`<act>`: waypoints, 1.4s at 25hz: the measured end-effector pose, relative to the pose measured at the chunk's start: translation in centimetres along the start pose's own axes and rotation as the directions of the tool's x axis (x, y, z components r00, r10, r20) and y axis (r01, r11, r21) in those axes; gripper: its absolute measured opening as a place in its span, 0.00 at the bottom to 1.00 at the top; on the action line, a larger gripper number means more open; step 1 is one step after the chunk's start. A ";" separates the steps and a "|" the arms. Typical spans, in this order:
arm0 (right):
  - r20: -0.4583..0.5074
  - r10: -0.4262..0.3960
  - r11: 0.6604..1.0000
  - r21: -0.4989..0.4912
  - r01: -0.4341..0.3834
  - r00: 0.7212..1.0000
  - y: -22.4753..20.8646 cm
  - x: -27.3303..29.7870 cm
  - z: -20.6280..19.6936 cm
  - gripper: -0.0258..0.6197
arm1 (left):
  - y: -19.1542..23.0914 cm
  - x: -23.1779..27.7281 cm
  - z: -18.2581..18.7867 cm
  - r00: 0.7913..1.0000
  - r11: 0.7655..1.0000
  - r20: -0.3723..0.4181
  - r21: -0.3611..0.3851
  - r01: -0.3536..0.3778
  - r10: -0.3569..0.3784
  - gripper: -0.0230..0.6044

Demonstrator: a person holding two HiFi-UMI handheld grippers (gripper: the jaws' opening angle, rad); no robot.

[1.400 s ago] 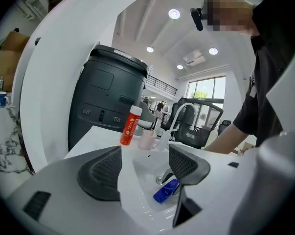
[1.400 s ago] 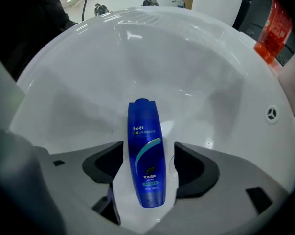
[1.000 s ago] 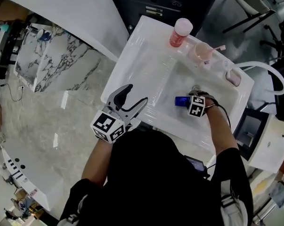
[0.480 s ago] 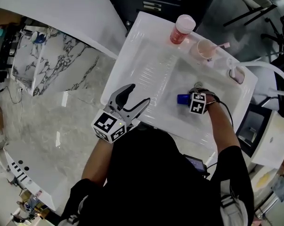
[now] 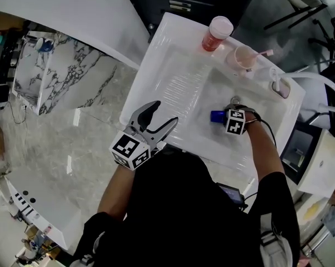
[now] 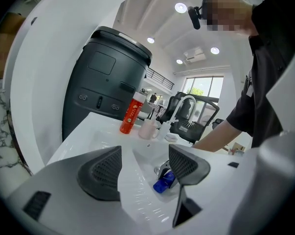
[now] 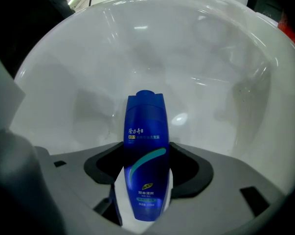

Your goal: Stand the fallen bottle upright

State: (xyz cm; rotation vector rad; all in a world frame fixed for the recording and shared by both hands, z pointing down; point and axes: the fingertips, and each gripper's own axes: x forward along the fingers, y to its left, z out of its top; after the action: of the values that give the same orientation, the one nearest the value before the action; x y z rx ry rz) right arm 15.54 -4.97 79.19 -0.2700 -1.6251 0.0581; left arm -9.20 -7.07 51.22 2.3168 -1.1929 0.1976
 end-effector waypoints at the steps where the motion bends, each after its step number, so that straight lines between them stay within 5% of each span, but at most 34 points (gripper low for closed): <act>1: 0.006 -0.012 1.000 0.001 0.012 1.000 0.0 0.0 0.0 0.49 | -0.1 0.1 0.0 1.000 1.000 0.001 -0.002 0.002 -0.002 0.54; 11: 0.254 -0.128 0.978 0.192 0.080 0.959 0.6 -2.0 5.3 0.49 | -1.0 0.4 -0.7 1.000 0.999 -0.010 -0.027 0.028 -0.028 0.54; 19: 0.453 -0.246 0.917 0.395 0.055 0.857 -1.9 -6.1 8.9 0.49 | -1.2 0.9 -0.8 0.999 0.999 -0.014 -0.028 0.036 -0.037 0.54; 28: 0.586 -0.351 0.878 0.476 0.040 0.730 -2.8 -10.9 12.3 0.49 | -0.9 1.7 -1.0 1.000 1.000 -0.012 -0.020 0.024 -0.024 0.54; 35: 0.682 -0.372 0.891 0.452 0.036 0.630 -2.8 -15.0 17.4 0.49 | -2.0 4.8 -1.7 0.997 0.996 -0.028 -0.048 0.071 -0.072 0.53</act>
State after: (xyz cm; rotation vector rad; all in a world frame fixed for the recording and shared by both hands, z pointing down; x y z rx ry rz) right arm -1.35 -8.65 63.81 0.3312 -2.4300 0.3677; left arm -4.58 -8.64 53.62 2.3035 -1.0871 0.1757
